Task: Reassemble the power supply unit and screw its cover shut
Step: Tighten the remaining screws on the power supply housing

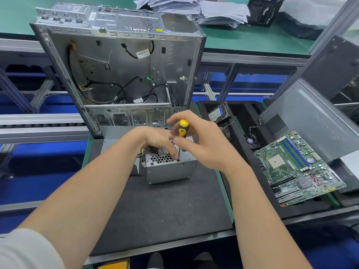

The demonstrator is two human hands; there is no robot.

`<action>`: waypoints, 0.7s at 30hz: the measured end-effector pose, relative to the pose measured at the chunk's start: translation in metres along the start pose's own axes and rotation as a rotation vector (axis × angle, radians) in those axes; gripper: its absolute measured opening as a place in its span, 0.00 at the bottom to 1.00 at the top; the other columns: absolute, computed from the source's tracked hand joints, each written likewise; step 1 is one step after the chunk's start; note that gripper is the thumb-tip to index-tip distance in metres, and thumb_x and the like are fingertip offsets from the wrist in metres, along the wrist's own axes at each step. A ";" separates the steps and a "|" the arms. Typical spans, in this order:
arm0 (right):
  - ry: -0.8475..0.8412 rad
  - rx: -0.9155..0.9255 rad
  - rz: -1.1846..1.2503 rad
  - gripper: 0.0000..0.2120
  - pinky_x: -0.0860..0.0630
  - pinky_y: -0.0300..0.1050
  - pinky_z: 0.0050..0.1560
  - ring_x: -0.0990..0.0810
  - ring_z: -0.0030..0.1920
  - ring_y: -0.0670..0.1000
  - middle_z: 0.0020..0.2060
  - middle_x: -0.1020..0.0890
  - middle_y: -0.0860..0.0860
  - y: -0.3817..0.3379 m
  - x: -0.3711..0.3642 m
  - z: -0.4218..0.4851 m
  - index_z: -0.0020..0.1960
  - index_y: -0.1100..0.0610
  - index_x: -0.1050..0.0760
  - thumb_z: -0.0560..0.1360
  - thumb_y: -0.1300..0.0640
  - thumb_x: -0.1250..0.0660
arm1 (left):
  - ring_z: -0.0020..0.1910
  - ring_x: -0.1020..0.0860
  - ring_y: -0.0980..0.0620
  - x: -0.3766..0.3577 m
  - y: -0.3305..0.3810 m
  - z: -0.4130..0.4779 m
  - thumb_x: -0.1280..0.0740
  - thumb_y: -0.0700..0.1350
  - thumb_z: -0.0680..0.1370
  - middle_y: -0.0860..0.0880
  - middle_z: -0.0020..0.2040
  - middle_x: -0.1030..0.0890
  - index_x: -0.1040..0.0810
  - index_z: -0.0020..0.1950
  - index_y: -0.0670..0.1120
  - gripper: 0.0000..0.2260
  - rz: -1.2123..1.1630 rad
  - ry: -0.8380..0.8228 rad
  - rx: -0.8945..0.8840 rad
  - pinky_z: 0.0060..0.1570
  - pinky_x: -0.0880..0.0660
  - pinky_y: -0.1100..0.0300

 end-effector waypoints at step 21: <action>0.159 -0.108 0.026 0.07 0.19 0.53 0.49 0.18 0.45 0.51 0.45 0.18 0.50 0.014 0.015 -0.001 0.54 0.51 0.23 0.78 0.56 0.27 | 0.78 0.38 0.53 0.000 -0.003 -0.001 0.21 0.53 0.66 0.55 0.78 0.34 0.32 0.74 0.58 0.38 0.038 -0.007 0.012 0.77 0.39 0.49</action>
Point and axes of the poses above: each hand's wrist, its own z-axis towards the middle knuckle, its own x-axis out of the back of the hand, y = z × x, the point moved 9 cm from there along z, towards the middle knuckle
